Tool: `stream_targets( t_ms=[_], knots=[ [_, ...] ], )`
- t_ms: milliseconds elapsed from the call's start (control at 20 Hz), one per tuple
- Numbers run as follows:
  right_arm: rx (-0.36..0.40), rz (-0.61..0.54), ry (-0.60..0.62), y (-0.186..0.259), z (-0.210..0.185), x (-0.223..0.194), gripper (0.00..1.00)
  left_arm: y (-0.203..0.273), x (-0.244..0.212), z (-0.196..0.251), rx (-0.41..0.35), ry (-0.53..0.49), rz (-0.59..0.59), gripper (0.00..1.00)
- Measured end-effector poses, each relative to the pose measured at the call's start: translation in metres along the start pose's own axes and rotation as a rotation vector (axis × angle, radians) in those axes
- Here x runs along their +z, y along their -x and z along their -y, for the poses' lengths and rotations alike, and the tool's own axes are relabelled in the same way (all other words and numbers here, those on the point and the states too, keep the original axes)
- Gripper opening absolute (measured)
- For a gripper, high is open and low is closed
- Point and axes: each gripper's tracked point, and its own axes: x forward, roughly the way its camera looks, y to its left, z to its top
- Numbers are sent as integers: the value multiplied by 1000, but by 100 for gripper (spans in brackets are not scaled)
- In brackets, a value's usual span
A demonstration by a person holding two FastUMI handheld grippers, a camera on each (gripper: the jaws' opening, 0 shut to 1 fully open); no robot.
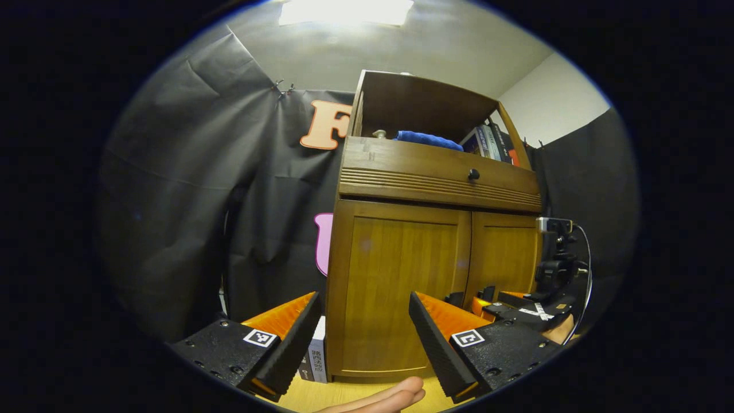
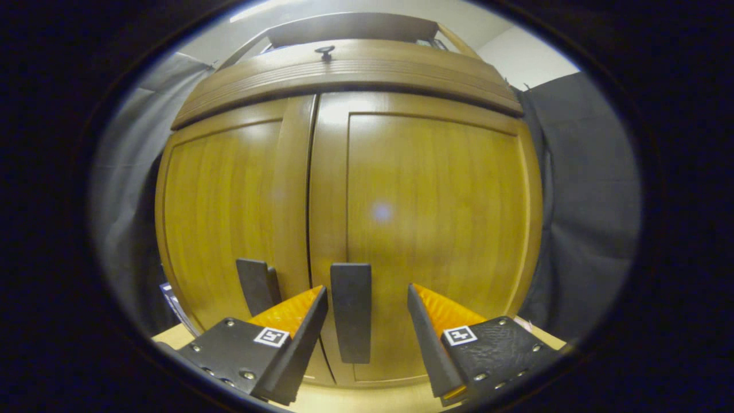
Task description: Open the right door of the double-door shoe cabinet with the right hand, and open the left door with the left hand.
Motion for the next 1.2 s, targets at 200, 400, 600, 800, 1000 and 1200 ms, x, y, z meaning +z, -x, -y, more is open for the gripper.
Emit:
stream_targets(
  t_ms=[200,400,600,800,1000,1200],
  knots=[
    [53,-4,4,-2,-6,-6,36,-1,-1,-2,20,-5,2,95],
    [148,8,-58,10,-8,-2,27,-3,-7,11,-12,-15,-15,95],
    [174,12,-48,30,-1,-4,29,-3,-11,18,-20,-42,-19,95],
    [215,-31,-58,52,4,-11,29,-2,-14,31,-49,-54,-24,91],
    [250,-53,-76,61,5,-9,21,-3,-18,36,-65,-58,-28,95],
    [259,-59,-73,71,9,-7,21,-5,-20,34,-60,-64,-40,95]
  ],
)
